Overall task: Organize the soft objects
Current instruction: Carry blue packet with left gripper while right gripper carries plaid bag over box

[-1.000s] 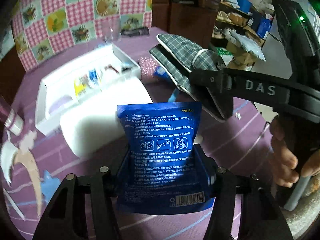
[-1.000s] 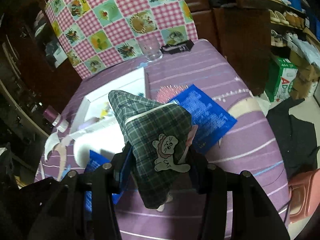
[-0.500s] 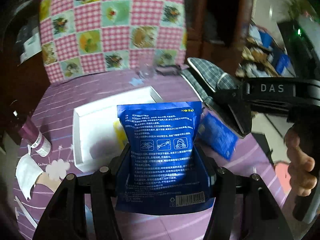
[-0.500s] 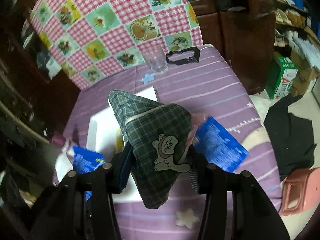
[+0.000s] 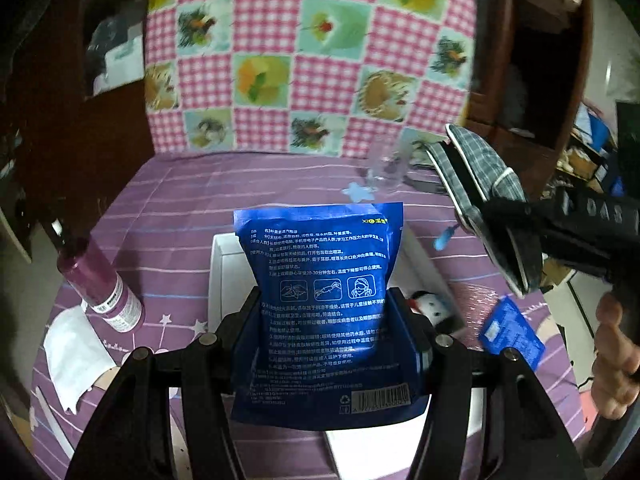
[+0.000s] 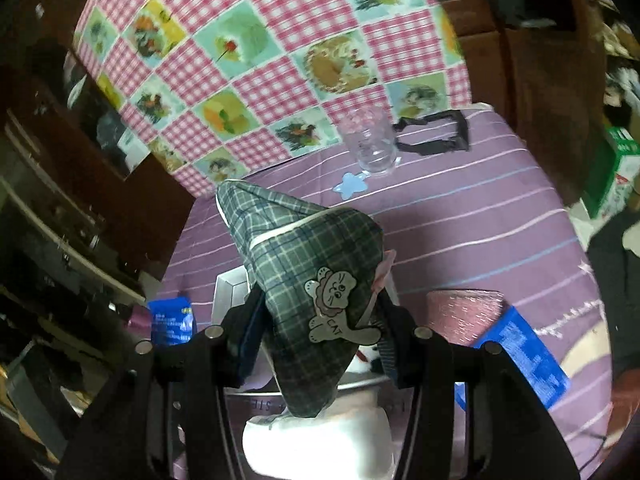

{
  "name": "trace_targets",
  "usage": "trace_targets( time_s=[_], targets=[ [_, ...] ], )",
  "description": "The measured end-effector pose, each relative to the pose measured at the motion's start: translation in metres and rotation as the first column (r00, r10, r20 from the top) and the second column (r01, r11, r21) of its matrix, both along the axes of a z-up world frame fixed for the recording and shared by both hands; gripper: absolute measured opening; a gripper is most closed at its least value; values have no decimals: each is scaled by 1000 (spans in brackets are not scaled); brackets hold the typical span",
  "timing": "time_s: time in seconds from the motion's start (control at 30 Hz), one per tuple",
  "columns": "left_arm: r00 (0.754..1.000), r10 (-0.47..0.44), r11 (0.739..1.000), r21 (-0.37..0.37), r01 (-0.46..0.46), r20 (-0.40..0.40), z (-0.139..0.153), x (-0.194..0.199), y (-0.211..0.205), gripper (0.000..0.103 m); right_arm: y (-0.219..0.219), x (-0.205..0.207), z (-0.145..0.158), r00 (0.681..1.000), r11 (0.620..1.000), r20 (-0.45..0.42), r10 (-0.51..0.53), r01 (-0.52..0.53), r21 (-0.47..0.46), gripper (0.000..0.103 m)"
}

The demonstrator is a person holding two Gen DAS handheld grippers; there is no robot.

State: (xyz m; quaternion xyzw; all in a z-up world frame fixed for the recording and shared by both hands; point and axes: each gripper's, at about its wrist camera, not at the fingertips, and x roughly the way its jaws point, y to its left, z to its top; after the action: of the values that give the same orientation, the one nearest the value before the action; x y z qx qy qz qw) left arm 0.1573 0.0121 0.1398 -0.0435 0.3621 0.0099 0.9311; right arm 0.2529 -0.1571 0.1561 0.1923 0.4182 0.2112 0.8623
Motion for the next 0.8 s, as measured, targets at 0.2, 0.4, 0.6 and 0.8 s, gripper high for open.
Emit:
trace_targets(
  time_s=[0.2,0.4,0.6,0.8],
  targets=[
    [999,43,998,37,-42,-22,-18,15,13,59,27,8,-24,995,995,-32,92,-93,-26,49],
    [995,81,996,33,-79,-64,-39,28,26,59,27,12,-32,997,998,-31,65,-66,-19,40],
    [985,108,994,41,-103,-133,-66,43,35,59,31,23,-47,997,998,-62,39,-42,-42,17],
    [978,121,992,60,-113,-169,-82,50,35,59,28,25,-49,996,987,-93,2,-17,-157,17]
  ],
)
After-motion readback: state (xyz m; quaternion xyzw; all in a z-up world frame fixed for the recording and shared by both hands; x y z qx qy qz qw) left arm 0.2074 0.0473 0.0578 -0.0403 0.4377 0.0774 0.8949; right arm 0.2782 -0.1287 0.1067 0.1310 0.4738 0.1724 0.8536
